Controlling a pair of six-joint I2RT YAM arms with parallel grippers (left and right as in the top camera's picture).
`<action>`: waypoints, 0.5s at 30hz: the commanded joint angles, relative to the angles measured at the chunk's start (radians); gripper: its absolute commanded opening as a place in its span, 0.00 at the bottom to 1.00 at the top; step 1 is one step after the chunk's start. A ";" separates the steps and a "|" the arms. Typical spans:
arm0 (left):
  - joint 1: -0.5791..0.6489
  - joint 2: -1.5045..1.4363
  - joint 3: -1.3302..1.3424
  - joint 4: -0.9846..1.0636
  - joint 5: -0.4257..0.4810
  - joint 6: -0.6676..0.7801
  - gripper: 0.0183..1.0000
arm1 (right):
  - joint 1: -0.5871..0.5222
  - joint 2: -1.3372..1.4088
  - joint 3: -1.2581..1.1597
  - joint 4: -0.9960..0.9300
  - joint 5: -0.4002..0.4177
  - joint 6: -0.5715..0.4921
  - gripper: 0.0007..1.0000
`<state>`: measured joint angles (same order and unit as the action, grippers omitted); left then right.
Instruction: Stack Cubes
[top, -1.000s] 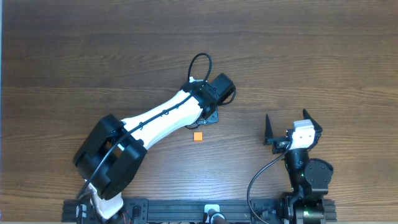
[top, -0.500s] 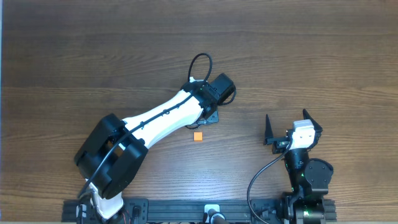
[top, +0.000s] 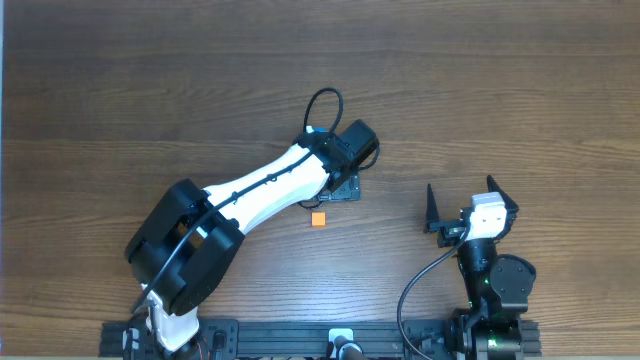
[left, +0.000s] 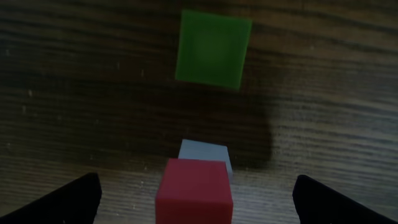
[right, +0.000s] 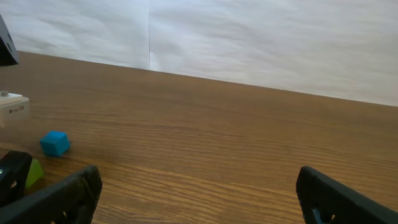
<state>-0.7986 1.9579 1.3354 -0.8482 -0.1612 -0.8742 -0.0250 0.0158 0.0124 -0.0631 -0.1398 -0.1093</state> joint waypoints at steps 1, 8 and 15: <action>-0.011 -0.012 0.005 -0.032 0.064 0.030 1.00 | 0.005 -0.005 -0.007 -0.001 0.003 -0.004 0.99; -0.073 -0.056 -0.026 -0.082 0.101 0.019 1.00 | 0.005 -0.005 -0.007 -0.001 0.003 -0.004 0.99; -0.077 -0.060 -0.089 -0.051 0.139 -0.001 0.98 | 0.005 -0.005 -0.007 -0.001 0.003 -0.004 0.99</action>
<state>-0.8806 1.9209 1.2713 -0.9081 -0.0509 -0.8597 -0.0250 0.0158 0.0124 -0.0631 -0.1398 -0.1089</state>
